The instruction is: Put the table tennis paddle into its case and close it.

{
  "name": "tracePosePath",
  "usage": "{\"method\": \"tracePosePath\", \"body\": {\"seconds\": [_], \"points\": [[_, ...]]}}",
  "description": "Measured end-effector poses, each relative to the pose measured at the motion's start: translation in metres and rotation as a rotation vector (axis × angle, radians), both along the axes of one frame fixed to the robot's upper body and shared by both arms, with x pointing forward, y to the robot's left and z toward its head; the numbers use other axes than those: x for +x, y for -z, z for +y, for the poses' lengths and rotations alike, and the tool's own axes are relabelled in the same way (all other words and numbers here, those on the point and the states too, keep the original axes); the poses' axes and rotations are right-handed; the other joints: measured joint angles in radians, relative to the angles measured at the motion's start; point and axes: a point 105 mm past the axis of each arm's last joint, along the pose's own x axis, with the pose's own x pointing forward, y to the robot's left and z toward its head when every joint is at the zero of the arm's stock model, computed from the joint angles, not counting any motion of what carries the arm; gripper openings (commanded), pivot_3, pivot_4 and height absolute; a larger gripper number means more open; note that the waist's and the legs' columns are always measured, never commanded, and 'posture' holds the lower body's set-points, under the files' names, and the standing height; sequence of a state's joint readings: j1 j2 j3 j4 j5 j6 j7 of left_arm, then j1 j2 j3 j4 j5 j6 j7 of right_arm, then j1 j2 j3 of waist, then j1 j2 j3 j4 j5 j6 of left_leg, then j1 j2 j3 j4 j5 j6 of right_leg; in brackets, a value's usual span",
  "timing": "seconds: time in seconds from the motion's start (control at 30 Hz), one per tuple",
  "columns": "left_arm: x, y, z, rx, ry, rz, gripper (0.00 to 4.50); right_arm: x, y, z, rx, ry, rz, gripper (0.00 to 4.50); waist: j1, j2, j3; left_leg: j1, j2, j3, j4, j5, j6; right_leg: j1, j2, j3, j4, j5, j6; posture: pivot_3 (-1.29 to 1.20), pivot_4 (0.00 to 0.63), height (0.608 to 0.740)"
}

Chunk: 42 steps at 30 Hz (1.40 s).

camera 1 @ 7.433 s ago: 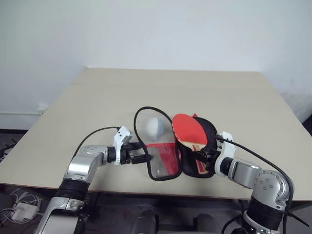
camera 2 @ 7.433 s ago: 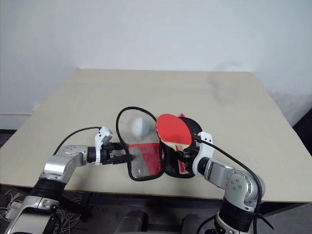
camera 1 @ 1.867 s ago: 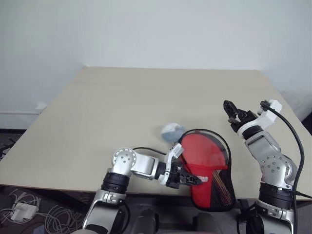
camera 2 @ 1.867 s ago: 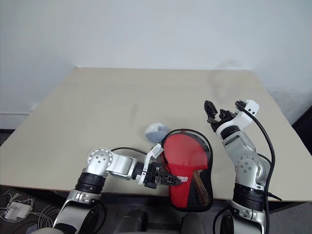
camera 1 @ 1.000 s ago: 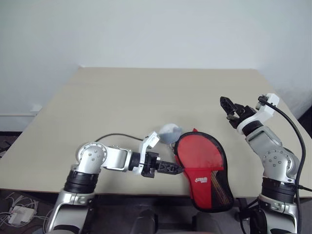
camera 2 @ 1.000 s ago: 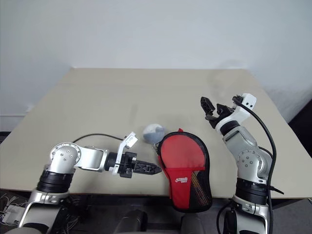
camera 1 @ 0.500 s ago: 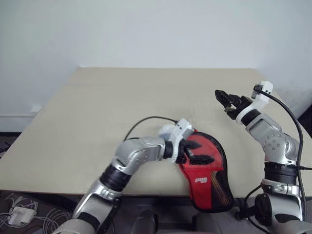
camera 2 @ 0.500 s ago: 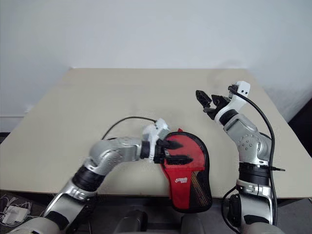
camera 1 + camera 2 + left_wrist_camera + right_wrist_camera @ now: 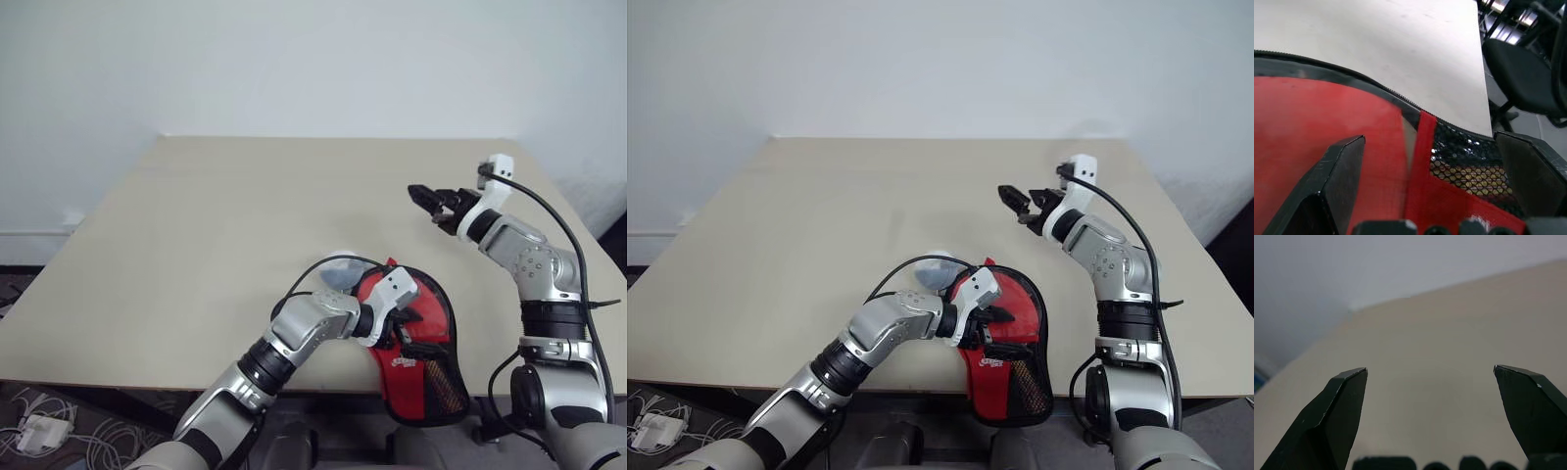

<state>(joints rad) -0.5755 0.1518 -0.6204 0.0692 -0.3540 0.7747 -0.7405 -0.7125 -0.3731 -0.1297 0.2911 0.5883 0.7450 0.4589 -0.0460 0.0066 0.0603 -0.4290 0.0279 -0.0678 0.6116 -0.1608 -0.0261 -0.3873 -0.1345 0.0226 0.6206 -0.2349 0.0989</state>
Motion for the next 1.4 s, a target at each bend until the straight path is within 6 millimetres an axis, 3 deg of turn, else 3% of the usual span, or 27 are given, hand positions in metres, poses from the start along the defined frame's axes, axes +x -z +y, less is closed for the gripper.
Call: {"method": "tracePosePath", "body": {"seconds": [0.07,0.17,0.47,0.8,1.03,1.17,1.27,1.4], "points": [[0.003,0.006,-0.002,0.052,0.034,-0.155,4.49,-0.001,0.009,0.015,-0.029,-0.081,0.033,4.50,-0.002,0.000,0.000,0.000,0.000,0.000,0.001,0.000,0.000,0.000,0.000,0.000,0.000,0.000,0.000,0.00,0.000,0.740],[0.003,0.007,-0.003,0.039,0.053,-0.245,4.49,-0.002,0.014,0.026,-0.049,-0.158,0.054,4.50,-0.002,-0.001,-0.001,0.001,0.000,0.000,0.001,0.000,0.000,0.000,0.000,0.000,0.000,0.000,0.000,0.00,0.000,0.740],[0.003,0.011,0.000,0.007,0.029,-0.244,4.49,-0.010,0.028,0.069,-0.072,-0.387,0.095,4.50,-0.002,-0.006,-0.004,0.001,0.000,-0.001,0.002,0.000,0.000,0.000,0.001,0.000,0.002,0.000,0.001,0.00,0.000,0.740],[0.004,0.011,0.002,0.008,0.020,-0.237,4.49,-0.035,0.053,0.081,-0.112,-0.582,0.271,4.50,-0.005,-0.007,-0.005,0.001,0.001,-0.002,0.001,0.000,0.000,0.000,0.002,0.000,0.003,0.001,0.002,0.00,0.000,0.740],[0.004,0.011,0.003,0.009,0.017,-0.235,4.49,-0.036,0.072,0.078,-0.181,-0.570,0.342,4.50,-0.006,-0.007,-0.005,0.001,0.001,-0.002,0.001,0.000,0.000,0.000,0.002,0.000,0.004,0.002,0.003,0.00,0.000,0.740],[0.004,0.011,0.003,0.009,0.016,-0.235,4.49,-0.034,0.073,0.084,-0.195,-0.568,0.331,4.50,-0.006,-0.008,-0.005,0.001,0.001,-0.002,0.001,0.000,0.000,0.000,0.002,0.000,0.004,0.002,0.003,0.00,0.000,0.740],[0.004,0.011,0.003,0.009,0.015,-0.236,4.50,-0.031,0.072,0.084,-0.190,-0.544,0.320,3.89,-0.006,-0.008,-0.005,0.001,0.001,-0.002,0.001,0.000,0.000,0.000,0.003,0.000,0.004,0.002,0.003,0.00,0.000,0.740],[0.005,0.011,0.003,0.009,0.013,-0.236,4.50,-0.028,0.069,0.087,-0.165,-0.525,0.304,2.51,-0.006,-0.008,-0.006,0.002,0.001,-0.002,0.001,0.000,0.000,0.000,0.003,0.000,0.004,0.002,0.003,0.00,0.000,0.740]]}}
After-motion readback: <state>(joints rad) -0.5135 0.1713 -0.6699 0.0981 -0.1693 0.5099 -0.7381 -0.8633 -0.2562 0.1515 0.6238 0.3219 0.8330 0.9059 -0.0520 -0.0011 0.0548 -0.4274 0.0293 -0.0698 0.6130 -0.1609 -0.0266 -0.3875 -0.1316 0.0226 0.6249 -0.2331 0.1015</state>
